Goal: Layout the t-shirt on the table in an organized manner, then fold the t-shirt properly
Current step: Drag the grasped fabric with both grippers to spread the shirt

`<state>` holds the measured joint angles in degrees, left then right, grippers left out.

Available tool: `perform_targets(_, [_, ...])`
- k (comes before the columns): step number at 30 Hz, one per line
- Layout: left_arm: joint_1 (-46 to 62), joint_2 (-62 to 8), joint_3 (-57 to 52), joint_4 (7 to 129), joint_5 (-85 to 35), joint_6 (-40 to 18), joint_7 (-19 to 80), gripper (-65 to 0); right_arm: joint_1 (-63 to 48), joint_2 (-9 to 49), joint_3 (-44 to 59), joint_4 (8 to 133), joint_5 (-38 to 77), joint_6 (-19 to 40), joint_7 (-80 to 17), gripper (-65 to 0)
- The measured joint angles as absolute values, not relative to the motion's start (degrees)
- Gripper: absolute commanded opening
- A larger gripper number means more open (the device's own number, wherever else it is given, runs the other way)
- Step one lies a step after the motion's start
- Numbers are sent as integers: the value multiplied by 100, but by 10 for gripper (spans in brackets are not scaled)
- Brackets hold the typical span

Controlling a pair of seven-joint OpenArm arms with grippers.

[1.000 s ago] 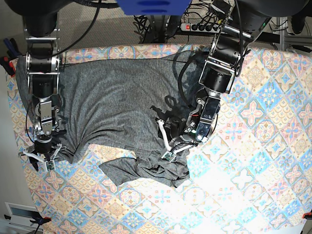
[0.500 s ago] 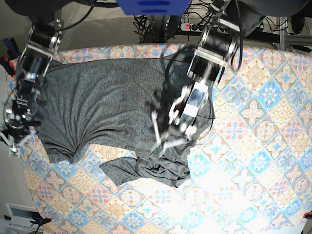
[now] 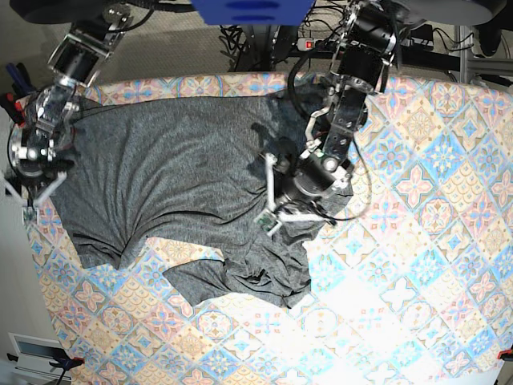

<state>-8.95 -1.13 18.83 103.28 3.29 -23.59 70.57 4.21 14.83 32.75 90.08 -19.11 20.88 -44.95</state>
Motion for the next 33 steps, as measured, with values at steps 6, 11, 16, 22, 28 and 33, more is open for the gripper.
perform_targets(6, [-311,-360,1938,10593,235,-2370,7100,-553,-117,1199,3277,9107,-1826,2209,-4700,-412])
perform_targets(11, [-563,-427,1876,9585,329,-2497,6650,-553,-110,1179,3262,8923,-1802,2189,-4611,-412])
perform_targets(16, [-921,-410,1887,8305,239,-2515,5972,-553,-93,1219,2897,8007,-1920,2027,-4353,-412])
perform_targets(22, [-2268,-200,1863,5774,-16,-2609,4375,-553,668,1450,2867,6635,-2064,1763,-3444,-412])
perform_targets(28, [-3645,19,1835,3214,-357,-3022,3199,-553,1798,1730,2648,5116,-2169,1632,-2910,-412])
perform_targets(33, [-3879,187,1837,2971,-204,-2893,3433,-553,1846,1717,2646,5190,-2104,1645,-2915,-412])
